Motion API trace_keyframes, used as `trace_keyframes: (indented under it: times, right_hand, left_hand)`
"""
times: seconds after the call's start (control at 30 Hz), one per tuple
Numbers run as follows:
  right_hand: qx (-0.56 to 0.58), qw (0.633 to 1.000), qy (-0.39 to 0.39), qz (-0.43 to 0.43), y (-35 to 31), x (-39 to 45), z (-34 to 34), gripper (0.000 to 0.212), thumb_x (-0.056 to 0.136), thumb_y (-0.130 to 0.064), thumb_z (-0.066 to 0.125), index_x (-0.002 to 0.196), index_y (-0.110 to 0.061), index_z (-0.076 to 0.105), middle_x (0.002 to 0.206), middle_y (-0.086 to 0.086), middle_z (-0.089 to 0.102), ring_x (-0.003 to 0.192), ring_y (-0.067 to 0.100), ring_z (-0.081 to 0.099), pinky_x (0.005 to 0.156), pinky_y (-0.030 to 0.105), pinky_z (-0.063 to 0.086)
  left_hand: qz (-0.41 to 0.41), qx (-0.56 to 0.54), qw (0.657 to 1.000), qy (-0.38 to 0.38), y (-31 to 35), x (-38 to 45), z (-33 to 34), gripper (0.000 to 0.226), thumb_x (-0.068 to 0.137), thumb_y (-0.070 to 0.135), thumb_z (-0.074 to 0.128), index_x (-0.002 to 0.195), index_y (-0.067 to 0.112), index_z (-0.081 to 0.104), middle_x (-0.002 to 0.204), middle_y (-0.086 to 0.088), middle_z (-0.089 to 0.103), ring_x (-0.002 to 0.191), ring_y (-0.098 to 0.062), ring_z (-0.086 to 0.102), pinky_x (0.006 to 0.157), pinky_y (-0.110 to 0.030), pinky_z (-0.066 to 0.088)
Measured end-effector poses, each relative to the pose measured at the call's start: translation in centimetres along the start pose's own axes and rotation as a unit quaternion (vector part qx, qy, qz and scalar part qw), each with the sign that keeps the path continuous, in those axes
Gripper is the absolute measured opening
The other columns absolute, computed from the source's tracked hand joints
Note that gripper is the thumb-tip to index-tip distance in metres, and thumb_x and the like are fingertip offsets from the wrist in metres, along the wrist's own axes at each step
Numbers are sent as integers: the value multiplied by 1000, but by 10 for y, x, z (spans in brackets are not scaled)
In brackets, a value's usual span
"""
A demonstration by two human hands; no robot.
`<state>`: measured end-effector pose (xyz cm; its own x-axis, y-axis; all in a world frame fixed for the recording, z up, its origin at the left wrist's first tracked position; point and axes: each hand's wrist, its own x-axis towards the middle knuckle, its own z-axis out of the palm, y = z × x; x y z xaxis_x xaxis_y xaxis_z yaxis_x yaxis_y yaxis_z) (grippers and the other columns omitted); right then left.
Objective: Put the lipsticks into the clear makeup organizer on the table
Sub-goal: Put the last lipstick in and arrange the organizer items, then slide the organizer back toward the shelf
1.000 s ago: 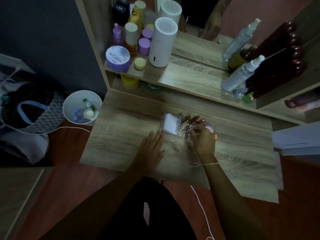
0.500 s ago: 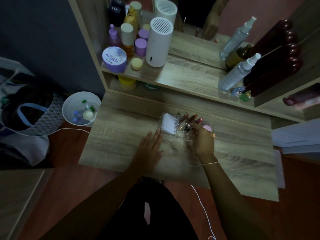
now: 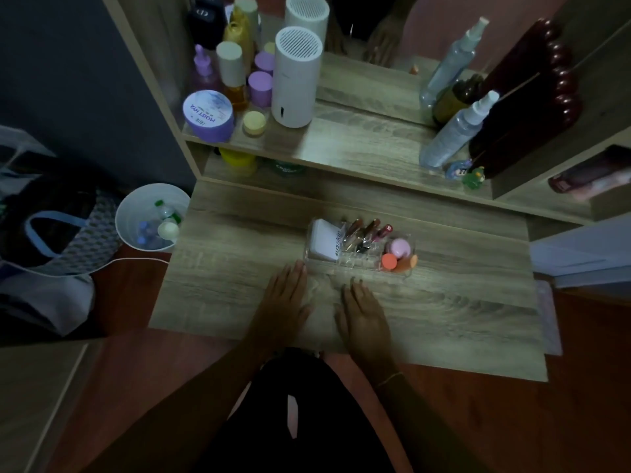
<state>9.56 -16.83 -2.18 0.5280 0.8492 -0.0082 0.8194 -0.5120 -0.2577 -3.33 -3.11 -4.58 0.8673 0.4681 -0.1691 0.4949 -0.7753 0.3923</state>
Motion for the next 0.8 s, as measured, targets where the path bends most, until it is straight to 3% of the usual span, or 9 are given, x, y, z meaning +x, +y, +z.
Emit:
trace_keyframes:
  times: [0.1, 0.23, 0.4, 0.47, 0.63, 0.8]
  right_hand:
    - [-28, 998, -24, 46, 13, -10, 9, 57, 87, -32, 67, 132, 1, 53, 142, 25, 49, 130, 41, 49, 105, 56, 41]
    - [-21, 991, -27, 132, 37, -7, 1, 74, 91, -52, 38, 144, 0, 35, 151, 23, 38, 140, 39, 35, 113, 54, 30]
    - [35, 969, 32, 241, 73, 12, -14, 85, 90, -57, 49, 150, -6, 16, 156, 23, 26, 145, 36, 24, 116, 53, 24]
    - [51, 968, 38, 243, 84, 21, -17, 86, 90, -58, 47, 150, -8, 11, 158, 20, 21, 147, 34, 19, 118, 52, 21]
    - [57, 976, 6, 211, 91, 34, -14, 80, 93, -55, 41, 151, -7, 14, 160, 17, 16, 149, 31, 14, 120, 50, 16]
    - [51, 980, -22, 192, 90, 31, -10, 77, 95, -47, 46, 150, -2, 16, 159, 20, 18, 148, 34, 15, 120, 51, 17]
  left_hand:
    - [-11, -19, 1000, 10, -2, 2, 0, 70, 91, 43, 37, 143, -2, 26, 151, -23, 30, 139, -39, 29, 111, -52, 32]
    - [-34, -22, 999, 14, -6, 8, -4, 74, 91, 48, 34, 147, 2, 16, 156, -21, 19, 144, -36, 17, 114, -52, 24]
    - [-83, -47, 994, 46, -3, 29, -14, 88, 89, 51, 43, 148, 10, -8, 159, -19, 5, 146, -31, 5, 118, -49, 14]
    - [-78, -54, 994, 52, -3, 39, -19, 91, 88, 55, 44, 147, 13, -11, 159, -18, 0, 146, -30, 2, 117, -47, 12]
    - [-82, -54, 995, 11, -1, 54, -18, 92, 85, 70, 18, 147, 4, -1, 158, -19, -1, 145, -29, -1, 117, -50, 12]
    - [-92, -63, 994, -6, 8, 49, -9, 93, 85, 67, 24, 146, 4, -9, 158, -18, -6, 146, -29, -3, 118, -48, 5]
